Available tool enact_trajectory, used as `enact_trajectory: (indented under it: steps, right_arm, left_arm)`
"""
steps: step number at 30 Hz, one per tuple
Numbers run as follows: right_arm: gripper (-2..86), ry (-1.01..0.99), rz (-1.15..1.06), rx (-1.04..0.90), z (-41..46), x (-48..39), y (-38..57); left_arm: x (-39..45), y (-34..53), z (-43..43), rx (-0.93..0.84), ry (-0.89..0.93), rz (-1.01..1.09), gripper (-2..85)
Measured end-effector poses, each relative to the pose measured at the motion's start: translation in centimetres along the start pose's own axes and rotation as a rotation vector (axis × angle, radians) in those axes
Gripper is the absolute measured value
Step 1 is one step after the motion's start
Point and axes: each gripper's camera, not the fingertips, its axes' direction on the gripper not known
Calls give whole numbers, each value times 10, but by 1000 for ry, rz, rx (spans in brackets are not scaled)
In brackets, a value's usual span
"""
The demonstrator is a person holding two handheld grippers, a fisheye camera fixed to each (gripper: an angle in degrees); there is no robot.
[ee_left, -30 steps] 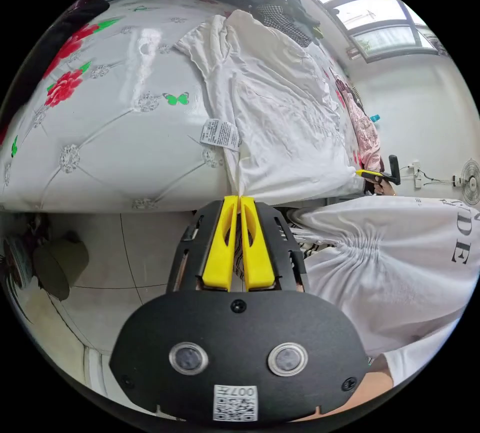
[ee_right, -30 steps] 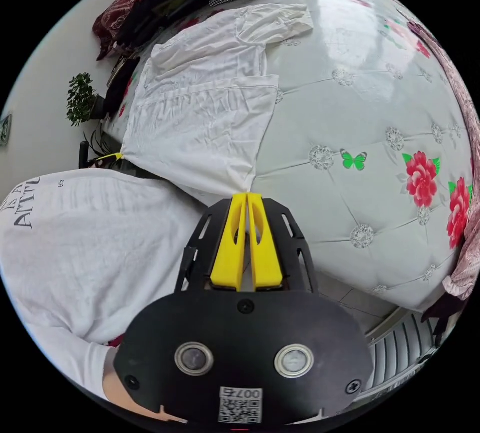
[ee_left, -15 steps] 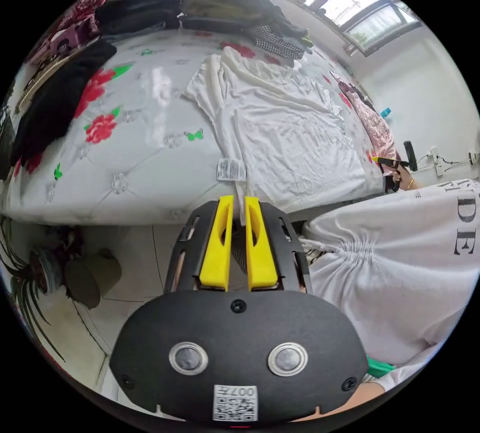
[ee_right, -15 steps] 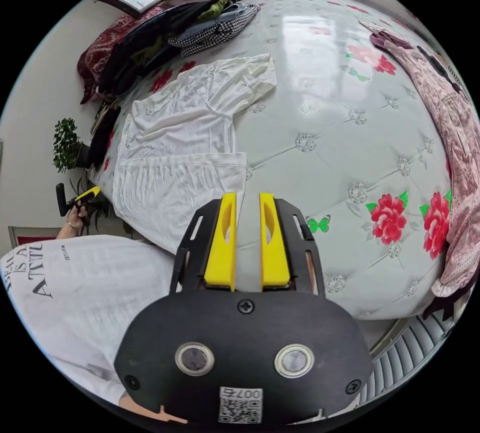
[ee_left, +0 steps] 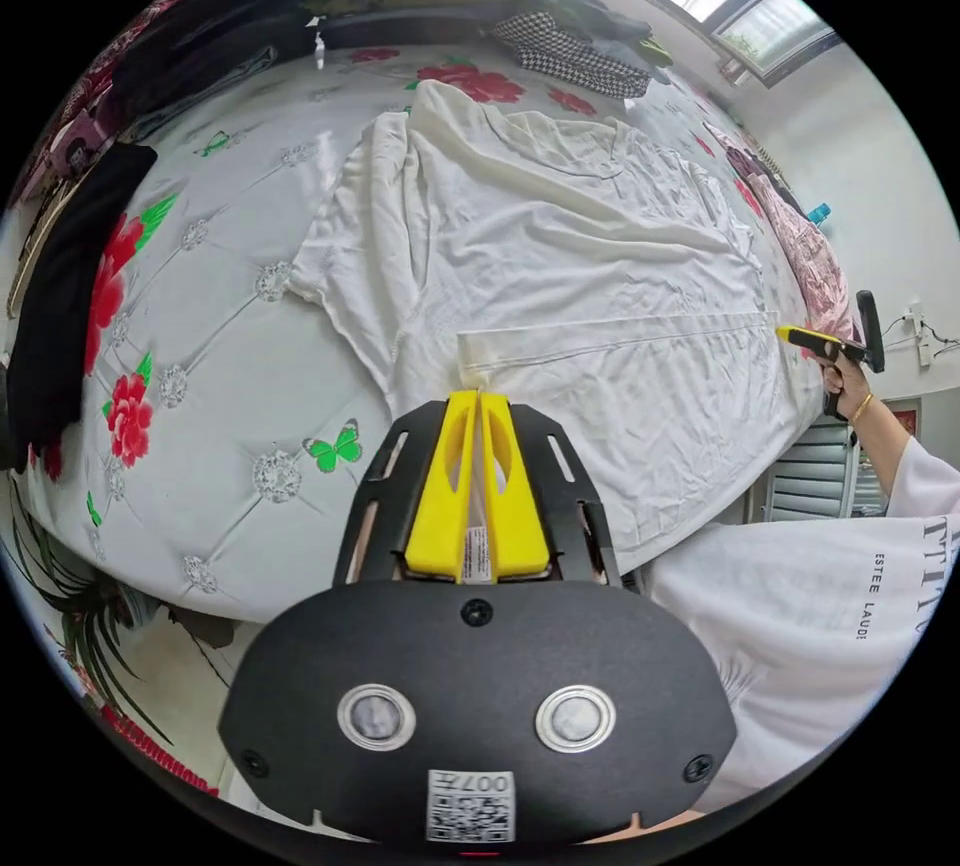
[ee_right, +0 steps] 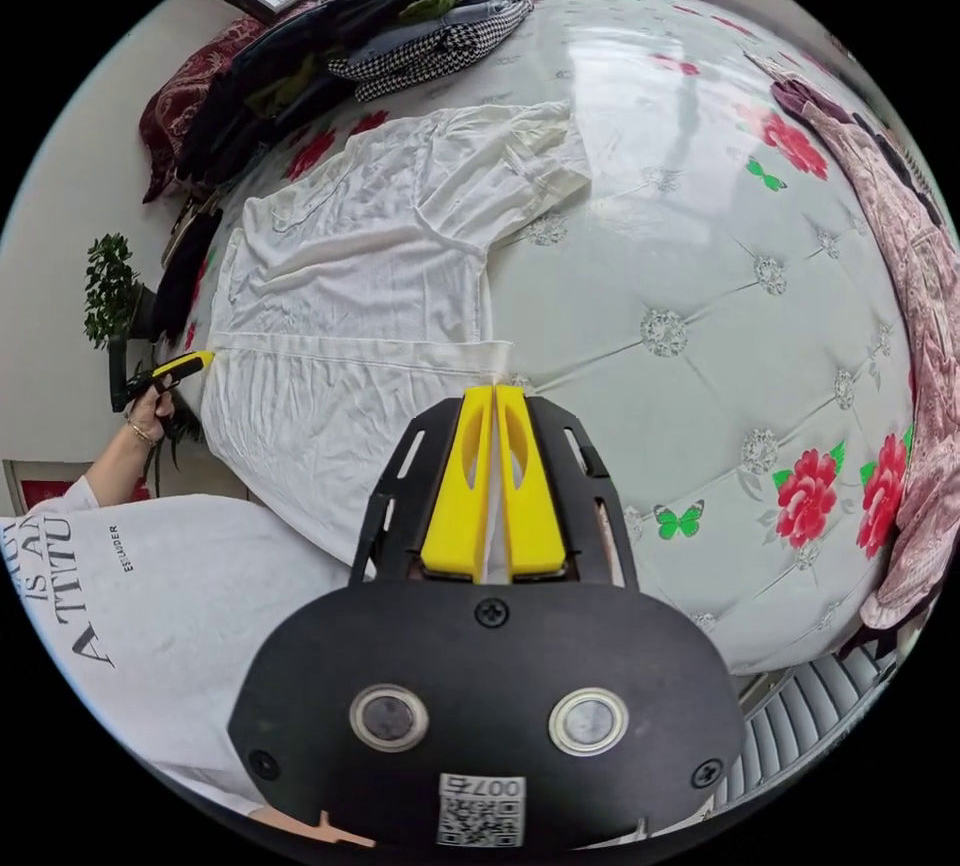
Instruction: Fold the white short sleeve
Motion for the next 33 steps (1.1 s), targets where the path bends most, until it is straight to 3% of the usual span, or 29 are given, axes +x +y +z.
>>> enact_trajectory:
  steps: [8, 14, 20, 25, 33]
  right_arm:
    - [1, -46, -83, 139, -53, -14, 8]
    - [23, 37, 9, -24, -24, 9, -11]
    - [47, 11, -133, 98, -55, -9, -41]
    - [60, -96, -385, 69, -48, -81, -122]
    - [69, -133, -655, -47, 11, -242, -240]
  left_arm:
    - [-4, 35, -66, 226, 57, -17, -7]
    - [-35, 36, -37, 111, 57, -177, 25]
    - [-62, 51, -64, 217, 41, -318, 67]
    - [-104, 44, -69, 254, 92, -431, 94]
    - [-177, -17, -32, 198, 159, -426, 116]
